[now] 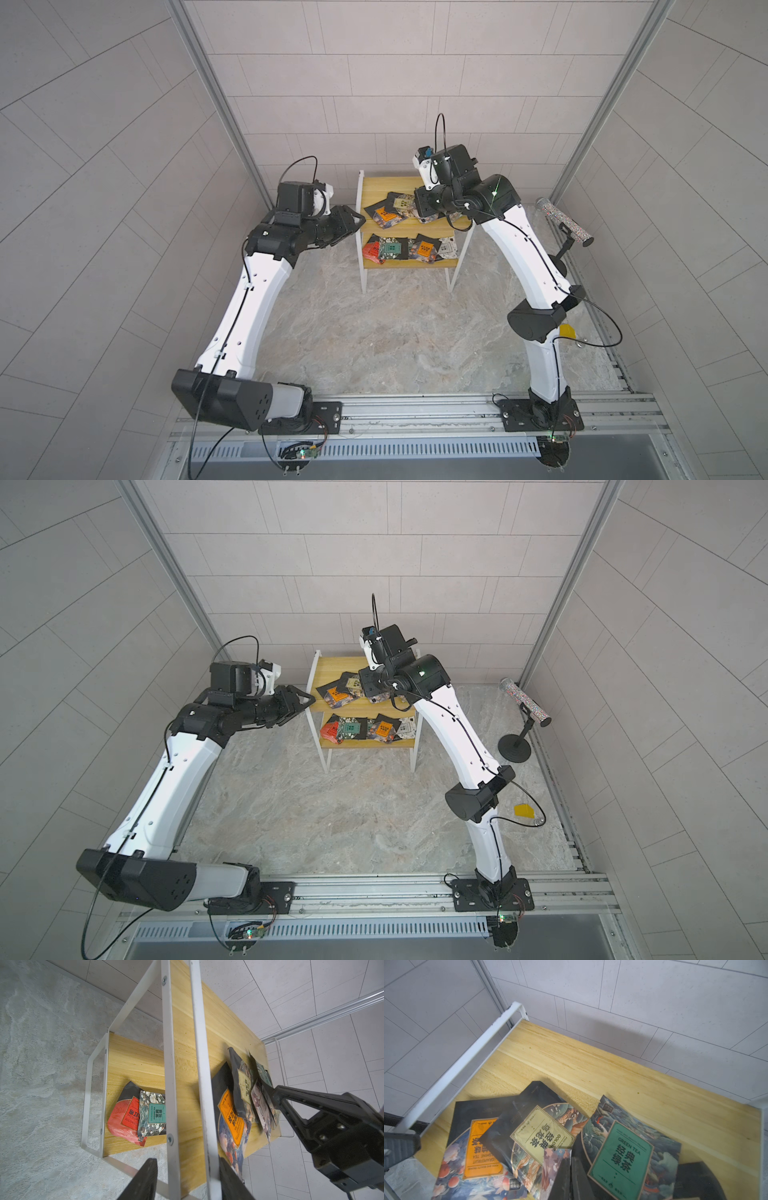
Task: Remove the tea bags from the shelf
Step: Pick up the tea bag from the shelf.
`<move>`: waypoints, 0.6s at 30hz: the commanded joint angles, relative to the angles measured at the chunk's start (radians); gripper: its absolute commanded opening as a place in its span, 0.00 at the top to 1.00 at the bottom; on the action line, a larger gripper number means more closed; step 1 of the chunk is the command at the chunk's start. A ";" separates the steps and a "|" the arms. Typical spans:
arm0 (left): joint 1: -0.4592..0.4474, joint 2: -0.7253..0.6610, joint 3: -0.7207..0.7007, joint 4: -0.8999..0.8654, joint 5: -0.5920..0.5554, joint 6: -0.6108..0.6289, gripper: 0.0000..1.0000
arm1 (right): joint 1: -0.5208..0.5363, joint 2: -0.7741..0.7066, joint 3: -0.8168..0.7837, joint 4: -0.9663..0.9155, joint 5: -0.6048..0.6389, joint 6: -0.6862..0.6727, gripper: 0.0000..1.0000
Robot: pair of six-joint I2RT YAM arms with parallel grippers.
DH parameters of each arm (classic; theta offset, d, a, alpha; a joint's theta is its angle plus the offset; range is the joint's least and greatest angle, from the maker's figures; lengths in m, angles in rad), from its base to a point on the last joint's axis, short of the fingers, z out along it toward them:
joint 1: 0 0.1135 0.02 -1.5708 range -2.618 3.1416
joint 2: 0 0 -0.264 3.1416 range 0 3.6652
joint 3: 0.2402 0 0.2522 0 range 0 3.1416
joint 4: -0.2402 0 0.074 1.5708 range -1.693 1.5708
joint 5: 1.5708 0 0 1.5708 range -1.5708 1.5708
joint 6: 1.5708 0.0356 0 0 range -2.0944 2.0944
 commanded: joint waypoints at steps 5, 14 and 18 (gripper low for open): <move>-0.003 -0.014 -0.011 -0.001 -0.009 -0.004 0.49 | 0.002 -0.069 0.027 0.043 0.032 -0.006 0.98; -0.002 -0.017 -0.010 -0.001 -0.006 -0.003 0.49 | 0.003 -0.116 0.027 0.067 0.071 -0.039 1.00; -0.001 -0.034 -0.011 -0.002 -0.024 0.007 0.49 | 0.003 -0.155 0.027 0.078 0.105 -0.066 1.00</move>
